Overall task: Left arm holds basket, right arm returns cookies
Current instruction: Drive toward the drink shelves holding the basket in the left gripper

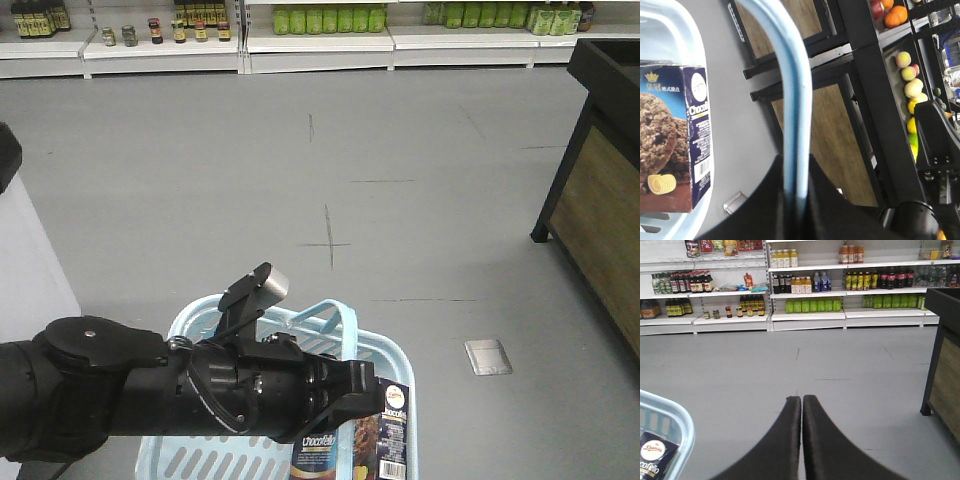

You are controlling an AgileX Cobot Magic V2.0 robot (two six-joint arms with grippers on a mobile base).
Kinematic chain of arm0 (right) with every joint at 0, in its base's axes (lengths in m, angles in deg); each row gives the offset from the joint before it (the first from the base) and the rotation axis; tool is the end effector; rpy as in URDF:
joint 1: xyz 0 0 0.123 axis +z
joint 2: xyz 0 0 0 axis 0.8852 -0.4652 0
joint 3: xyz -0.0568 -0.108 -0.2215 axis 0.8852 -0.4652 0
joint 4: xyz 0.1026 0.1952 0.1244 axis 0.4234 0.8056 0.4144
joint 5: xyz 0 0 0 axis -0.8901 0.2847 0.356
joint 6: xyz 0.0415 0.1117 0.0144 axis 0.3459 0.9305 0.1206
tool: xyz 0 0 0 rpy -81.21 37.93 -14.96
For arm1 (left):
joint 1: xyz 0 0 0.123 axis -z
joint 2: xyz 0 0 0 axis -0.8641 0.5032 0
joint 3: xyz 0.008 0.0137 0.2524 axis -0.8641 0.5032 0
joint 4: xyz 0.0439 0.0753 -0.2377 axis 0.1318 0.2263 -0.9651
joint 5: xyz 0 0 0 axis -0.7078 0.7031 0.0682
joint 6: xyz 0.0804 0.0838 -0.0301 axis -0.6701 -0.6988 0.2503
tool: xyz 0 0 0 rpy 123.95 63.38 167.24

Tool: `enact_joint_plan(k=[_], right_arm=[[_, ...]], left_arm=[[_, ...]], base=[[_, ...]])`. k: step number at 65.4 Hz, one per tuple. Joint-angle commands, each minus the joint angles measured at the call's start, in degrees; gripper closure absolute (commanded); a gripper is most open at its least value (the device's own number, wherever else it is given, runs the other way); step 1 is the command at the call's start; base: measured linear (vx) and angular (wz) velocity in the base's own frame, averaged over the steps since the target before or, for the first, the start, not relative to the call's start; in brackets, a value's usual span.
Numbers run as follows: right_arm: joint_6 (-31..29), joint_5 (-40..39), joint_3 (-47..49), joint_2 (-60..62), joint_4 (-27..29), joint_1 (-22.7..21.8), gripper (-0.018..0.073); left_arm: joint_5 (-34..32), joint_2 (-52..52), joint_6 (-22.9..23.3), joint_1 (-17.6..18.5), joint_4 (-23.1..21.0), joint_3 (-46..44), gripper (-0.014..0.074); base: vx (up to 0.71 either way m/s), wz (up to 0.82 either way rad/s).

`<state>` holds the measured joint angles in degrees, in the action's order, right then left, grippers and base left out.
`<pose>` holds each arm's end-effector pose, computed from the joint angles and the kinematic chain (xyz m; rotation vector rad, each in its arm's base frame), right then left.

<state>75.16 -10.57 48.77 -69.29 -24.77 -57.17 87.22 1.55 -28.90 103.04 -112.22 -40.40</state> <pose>0.1190 0.0101 0.1888 -0.0603 1.6465 0.0734 0.2043 -0.2652 0.1868 0.1557 2.4328 -1.3544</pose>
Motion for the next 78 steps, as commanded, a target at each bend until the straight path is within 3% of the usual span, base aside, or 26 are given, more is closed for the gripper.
enact_joint_plan(k=[1, 78], right_arm=[[-0.12, -4.50, 0.02, 0.59, -0.17, -0.22, 0.0568], [-0.12, -4.50, 0.02, 0.59, -0.17, -0.22, 0.0568]], left_arm=[[2.16, -2.53, -0.32, 0.22, -2.22, -1.63, 0.0603], [2.16, -2.47, -0.32, 0.22, -2.22, -1.63, 0.0603]], base=[[0.38, -0.01], [0.36, 0.07]])
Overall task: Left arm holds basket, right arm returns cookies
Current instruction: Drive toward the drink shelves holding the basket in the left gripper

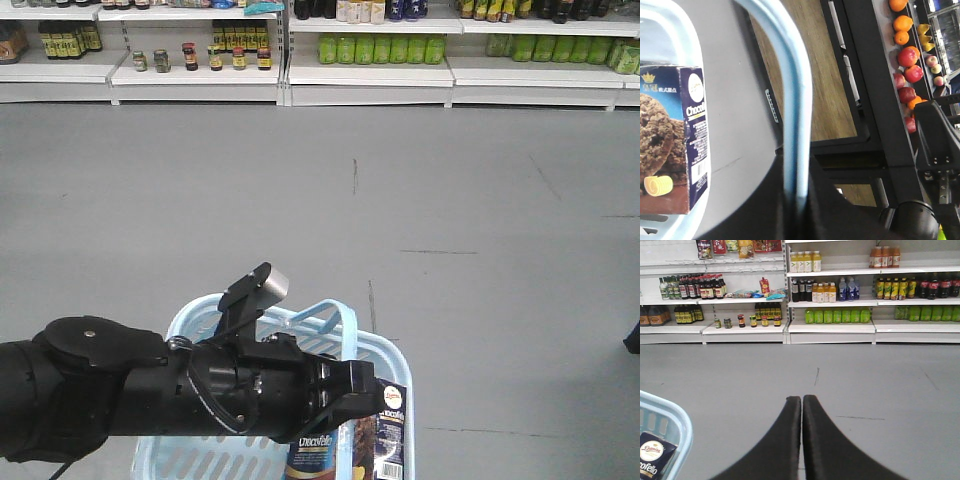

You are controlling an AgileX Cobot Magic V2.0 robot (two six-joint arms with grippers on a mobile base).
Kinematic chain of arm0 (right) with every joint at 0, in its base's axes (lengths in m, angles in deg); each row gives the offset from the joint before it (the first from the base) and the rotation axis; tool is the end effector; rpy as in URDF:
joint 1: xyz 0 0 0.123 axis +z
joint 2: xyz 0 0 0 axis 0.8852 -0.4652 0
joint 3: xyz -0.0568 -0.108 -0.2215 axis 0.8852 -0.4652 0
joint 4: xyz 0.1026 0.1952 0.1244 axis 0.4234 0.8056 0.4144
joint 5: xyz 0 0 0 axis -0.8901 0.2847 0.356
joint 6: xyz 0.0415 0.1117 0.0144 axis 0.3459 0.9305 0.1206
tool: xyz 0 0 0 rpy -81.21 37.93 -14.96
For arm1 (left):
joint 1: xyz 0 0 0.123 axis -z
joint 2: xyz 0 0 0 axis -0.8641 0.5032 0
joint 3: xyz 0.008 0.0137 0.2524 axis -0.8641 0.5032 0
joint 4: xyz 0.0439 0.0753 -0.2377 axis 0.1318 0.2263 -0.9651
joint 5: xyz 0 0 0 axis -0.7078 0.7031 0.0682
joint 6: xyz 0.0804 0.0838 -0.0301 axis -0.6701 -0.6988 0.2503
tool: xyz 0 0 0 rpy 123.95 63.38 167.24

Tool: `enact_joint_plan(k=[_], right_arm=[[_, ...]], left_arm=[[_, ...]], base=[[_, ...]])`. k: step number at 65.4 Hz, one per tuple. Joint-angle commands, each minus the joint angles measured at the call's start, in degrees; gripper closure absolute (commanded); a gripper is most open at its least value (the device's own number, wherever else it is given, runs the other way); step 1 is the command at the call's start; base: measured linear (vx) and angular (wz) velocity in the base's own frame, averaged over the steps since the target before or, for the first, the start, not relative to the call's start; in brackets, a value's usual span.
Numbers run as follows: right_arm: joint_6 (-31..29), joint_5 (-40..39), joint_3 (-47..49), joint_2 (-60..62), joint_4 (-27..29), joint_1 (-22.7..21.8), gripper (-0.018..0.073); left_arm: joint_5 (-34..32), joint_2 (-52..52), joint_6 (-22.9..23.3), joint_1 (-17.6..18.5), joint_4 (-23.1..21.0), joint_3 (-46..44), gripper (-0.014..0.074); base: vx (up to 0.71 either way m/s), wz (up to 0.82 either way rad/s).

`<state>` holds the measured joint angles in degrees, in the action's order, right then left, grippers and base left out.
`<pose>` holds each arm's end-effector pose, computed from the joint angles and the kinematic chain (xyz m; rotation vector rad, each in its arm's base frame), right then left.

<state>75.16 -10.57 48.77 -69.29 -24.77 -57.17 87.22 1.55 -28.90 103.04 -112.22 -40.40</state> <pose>0.1190 0.0101 0.1888 -0.0603 1.6465 0.0734 0.2043 -0.2652 0.1868 0.1557 2.4328 -1.3544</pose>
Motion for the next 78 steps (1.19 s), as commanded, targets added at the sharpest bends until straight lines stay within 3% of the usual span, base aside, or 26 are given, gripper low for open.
enact_joint_plan(k=[1, 78], right_arm=[[-0.12, -4.50, 0.02, 0.59, -0.17, -0.22, 0.0568], [-0.12, -4.50, 0.02, 0.59, -0.17, -0.22, 0.0568]], left_arm=[[2.16, -2.47, -0.32, 0.22, -2.22, -1.63, 0.0603], [2.15, -2.47, -0.32, 0.22, -2.22, -1.63, 0.0603]], base=[[0.34, 0.00], [0.36, 0.00]])
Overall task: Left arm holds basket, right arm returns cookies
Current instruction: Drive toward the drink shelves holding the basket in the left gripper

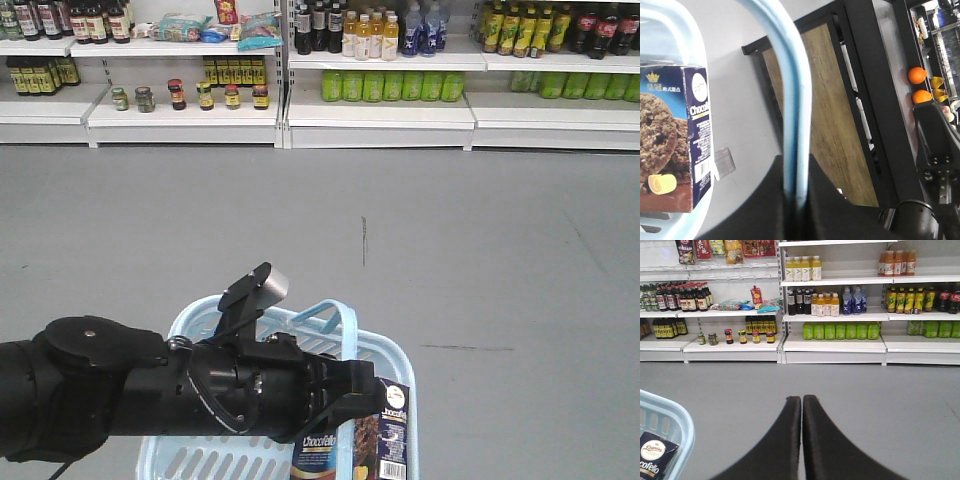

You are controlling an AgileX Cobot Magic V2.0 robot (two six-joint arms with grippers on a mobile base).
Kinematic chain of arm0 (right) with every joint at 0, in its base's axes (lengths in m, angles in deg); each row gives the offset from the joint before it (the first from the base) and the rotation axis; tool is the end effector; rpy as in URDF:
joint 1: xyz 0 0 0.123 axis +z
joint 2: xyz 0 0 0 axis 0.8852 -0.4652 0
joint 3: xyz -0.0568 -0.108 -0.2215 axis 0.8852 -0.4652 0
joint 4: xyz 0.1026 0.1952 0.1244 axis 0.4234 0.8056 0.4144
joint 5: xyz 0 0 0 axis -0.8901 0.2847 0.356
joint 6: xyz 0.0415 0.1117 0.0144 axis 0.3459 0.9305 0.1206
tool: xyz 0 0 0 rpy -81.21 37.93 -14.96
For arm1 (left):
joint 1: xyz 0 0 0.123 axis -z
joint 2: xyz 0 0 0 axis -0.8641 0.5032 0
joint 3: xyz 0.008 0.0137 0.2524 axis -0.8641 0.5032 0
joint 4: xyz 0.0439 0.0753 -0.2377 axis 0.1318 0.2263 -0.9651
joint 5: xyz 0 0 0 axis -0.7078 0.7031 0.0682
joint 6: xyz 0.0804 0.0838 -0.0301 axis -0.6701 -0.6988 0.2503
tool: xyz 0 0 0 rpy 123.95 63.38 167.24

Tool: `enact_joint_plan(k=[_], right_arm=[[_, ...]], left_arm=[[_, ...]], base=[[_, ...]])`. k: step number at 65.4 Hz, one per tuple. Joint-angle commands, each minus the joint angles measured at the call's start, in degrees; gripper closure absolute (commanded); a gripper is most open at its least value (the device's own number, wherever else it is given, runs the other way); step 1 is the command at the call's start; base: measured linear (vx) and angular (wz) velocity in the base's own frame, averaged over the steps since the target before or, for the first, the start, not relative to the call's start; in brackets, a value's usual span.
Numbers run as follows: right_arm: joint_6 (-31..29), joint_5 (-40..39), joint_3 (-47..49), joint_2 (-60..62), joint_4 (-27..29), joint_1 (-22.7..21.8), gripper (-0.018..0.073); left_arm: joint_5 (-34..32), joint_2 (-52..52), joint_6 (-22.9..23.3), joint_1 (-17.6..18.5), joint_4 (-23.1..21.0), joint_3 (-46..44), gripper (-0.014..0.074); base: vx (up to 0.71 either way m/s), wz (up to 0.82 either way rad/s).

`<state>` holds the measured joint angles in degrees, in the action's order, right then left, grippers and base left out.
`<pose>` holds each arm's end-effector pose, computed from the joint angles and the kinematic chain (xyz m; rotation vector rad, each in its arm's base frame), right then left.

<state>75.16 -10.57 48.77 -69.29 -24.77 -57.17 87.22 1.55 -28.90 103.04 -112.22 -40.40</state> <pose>0.1190 0.0101 0.1888 -0.0603 1.6465 0.0734 0.2043 -0.2652 0.1868 0.1557 2.4328 -1.3544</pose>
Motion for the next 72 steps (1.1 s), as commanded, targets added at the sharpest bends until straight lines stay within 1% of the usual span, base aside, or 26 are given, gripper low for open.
enact_joint_plan(k=[1, 72], right_arm=[[-0.12, -4.50, 0.02, 0.59, -0.17, -0.22, 0.0568], [-0.12, -4.50, 0.02, 0.59, -0.17, -0.22, 0.0568]], left_arm=[[2.15, -2.47, -0.32, 0.22, -2.22, -1.63, 0.0603], [2.18, -2.47, -0.32, 0.22, -2.22, -1.63, 0.0603]], base=[[0.37, 0.04], [0.35, -0.02]])
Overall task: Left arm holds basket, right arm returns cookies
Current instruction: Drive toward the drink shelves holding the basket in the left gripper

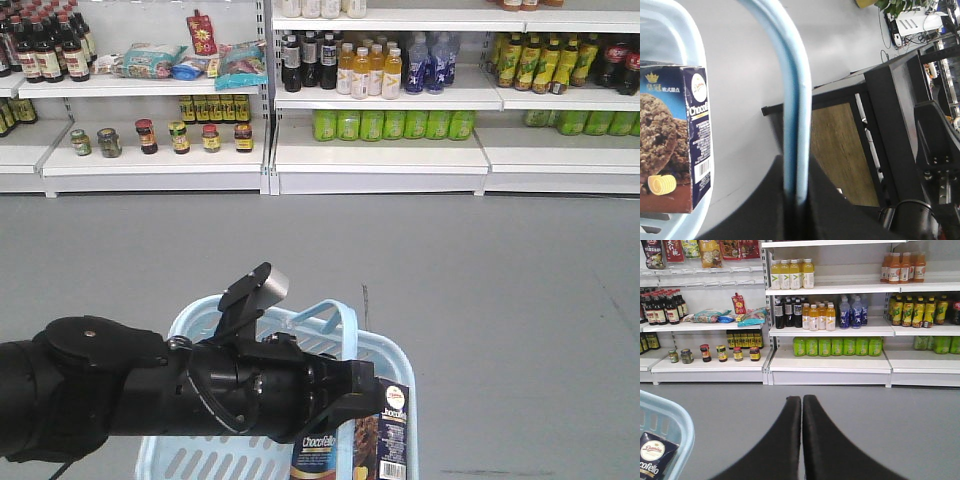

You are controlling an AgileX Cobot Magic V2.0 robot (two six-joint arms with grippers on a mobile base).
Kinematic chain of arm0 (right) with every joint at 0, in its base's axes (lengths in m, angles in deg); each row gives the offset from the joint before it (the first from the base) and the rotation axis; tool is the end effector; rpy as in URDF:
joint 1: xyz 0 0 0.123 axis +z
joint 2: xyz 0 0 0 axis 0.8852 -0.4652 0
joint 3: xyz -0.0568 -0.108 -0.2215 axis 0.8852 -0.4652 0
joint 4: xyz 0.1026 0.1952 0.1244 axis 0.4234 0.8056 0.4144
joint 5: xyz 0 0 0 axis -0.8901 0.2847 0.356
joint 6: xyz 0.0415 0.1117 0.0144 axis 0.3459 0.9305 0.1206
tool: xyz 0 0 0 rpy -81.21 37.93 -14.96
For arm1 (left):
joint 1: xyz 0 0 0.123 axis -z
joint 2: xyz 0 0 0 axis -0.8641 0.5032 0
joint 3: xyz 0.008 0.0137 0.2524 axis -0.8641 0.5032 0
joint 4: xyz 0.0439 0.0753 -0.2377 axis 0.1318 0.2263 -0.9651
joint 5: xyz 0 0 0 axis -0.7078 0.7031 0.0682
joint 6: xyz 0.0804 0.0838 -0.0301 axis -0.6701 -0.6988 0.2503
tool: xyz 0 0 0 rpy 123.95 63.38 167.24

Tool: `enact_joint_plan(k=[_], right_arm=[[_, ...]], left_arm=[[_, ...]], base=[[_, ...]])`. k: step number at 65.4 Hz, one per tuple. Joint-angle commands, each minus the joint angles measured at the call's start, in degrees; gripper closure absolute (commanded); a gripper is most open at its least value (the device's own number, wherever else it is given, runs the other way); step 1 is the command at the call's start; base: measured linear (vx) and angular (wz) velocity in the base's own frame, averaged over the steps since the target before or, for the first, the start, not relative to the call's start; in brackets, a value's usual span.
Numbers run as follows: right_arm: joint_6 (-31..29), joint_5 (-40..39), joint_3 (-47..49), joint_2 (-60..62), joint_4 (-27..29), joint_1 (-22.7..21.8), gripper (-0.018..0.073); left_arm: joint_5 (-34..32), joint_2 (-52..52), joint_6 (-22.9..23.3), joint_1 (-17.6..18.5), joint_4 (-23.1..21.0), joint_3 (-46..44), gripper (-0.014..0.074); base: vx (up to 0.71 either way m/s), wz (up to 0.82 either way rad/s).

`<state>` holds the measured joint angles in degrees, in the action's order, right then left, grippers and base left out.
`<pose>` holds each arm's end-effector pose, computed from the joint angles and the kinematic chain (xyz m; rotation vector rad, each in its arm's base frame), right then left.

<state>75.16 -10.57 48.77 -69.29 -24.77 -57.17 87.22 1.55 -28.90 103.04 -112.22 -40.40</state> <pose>0.1190 0.0101 0.1888 -0.0603 1.6465 0.0734 0.2043 -0.2652 0.1868 0.1557 2.4328 -1.3544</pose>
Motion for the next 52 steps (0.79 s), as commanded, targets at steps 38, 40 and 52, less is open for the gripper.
enact_joint_plan(k=[38, 40, 52], right_arm=[[-0.12, -4.50, 0.02, 0.59, -0.17, -0.22, 0.0568], [-0.12, -4.50, 0.02, 0.59, -0.17, -0.22, 0.0568], [-0.12, -4.50, 0.02, 0.59, -0.17, -0.22, 0.0568]], left_arm=[[2.18, -2.47, -0.32, 0.22, -2.22, -1.63, 0.0603], [2.18, -2.47, -0.32, 0.22, -2.22, -1.63, 0.0603], [2.18, -2.47, -0.32, 0.22, -2.22, -1.63, 0.0603]], base=[[0.35, 0.02], [0.33, 0.02], [0.32, 0.01]])
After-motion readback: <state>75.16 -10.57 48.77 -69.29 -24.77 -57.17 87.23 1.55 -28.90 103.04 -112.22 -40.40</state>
